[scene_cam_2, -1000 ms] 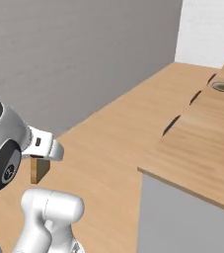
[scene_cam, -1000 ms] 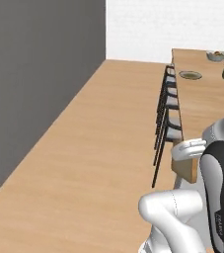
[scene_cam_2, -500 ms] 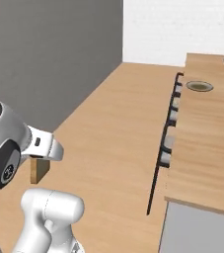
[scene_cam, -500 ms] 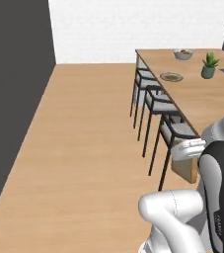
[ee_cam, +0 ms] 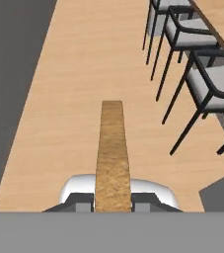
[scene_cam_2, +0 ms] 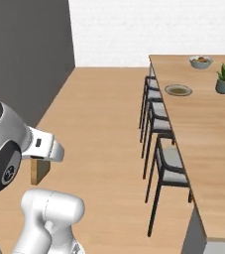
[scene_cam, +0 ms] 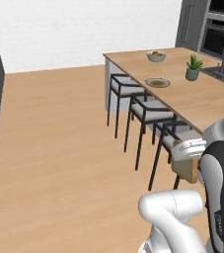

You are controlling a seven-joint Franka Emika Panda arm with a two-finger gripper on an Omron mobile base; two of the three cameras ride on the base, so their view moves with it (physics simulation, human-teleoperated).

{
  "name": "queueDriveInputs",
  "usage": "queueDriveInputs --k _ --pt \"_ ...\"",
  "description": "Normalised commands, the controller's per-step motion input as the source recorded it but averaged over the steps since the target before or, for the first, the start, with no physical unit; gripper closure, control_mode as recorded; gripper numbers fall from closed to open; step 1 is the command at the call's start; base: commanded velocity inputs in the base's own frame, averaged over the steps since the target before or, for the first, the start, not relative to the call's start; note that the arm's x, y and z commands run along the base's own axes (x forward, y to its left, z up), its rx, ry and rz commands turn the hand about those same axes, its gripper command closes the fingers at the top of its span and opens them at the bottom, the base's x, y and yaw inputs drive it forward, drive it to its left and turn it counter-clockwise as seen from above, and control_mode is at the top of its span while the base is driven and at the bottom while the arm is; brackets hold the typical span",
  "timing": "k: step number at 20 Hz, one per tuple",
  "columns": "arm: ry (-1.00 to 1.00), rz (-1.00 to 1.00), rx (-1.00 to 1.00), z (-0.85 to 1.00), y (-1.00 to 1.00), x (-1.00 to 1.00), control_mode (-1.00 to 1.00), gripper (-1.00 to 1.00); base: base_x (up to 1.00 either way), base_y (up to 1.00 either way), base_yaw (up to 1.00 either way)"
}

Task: Start the toaster. Once the lever pops up, take the bread to the plate on the dining counter.

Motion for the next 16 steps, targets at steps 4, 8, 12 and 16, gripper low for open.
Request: queueDriveInputs --k 4,8,12,16 --pt "0.0 0.0 0.0 0.0 0.0 0.0 1.0 1.0 0.92 0.9 -0.55" --pt "0.0 0.0 0.0 0.0 0.0 0.0 1.0 1.0 0.88 0.9 -0.6" --pt "0.0 0.0 0.0 0.0 0.0 0.0 1.0 1.0 0.9 0.87 -0.65" --pt "0.0 0.0 0.0 0.0 0.0 0.0 1.0 1.0 0.88 0.87 -0.66"
